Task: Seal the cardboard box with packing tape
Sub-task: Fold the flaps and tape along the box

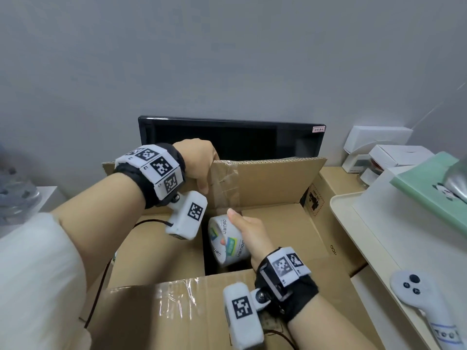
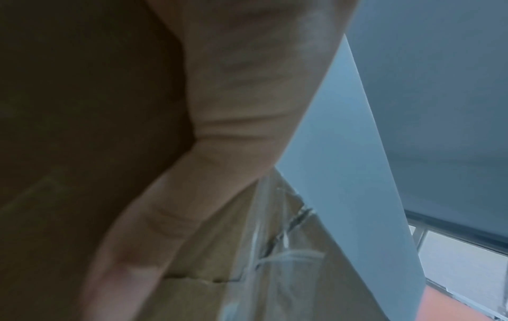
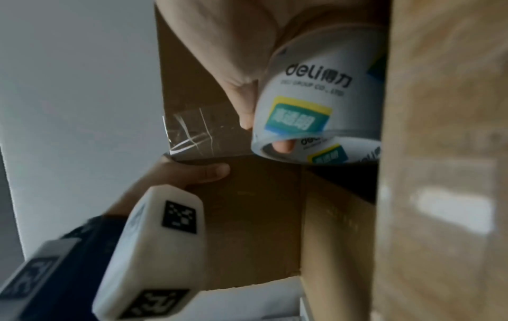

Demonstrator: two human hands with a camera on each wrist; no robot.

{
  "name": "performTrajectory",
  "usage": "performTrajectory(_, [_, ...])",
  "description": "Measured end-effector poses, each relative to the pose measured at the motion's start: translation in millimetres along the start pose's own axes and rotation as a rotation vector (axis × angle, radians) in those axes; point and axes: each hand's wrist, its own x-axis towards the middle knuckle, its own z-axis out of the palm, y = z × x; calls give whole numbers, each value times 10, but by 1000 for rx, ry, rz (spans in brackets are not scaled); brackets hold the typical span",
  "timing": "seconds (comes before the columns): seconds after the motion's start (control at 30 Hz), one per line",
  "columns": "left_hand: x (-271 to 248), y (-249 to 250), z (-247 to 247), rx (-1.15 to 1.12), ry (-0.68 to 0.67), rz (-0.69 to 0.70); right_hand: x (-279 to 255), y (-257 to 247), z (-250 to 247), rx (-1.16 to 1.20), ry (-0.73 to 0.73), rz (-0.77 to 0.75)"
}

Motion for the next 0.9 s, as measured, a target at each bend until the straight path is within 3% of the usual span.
performTrajectory(0.27, [-20,-114,-10,-165,-67,199,319,155,134,-163,79,-25])
performTrajectory(0.43, [-20,-111,26,-220,73,228,385,179,148,-237,94,-37])
performTrajectory(0.7, [130,-54,44,-37,215,174,252,47,151,-254,106,-107])
performTrajectory(0.9, [175,-47,101,64,235,214,191,138,90,-161,-47,-165])
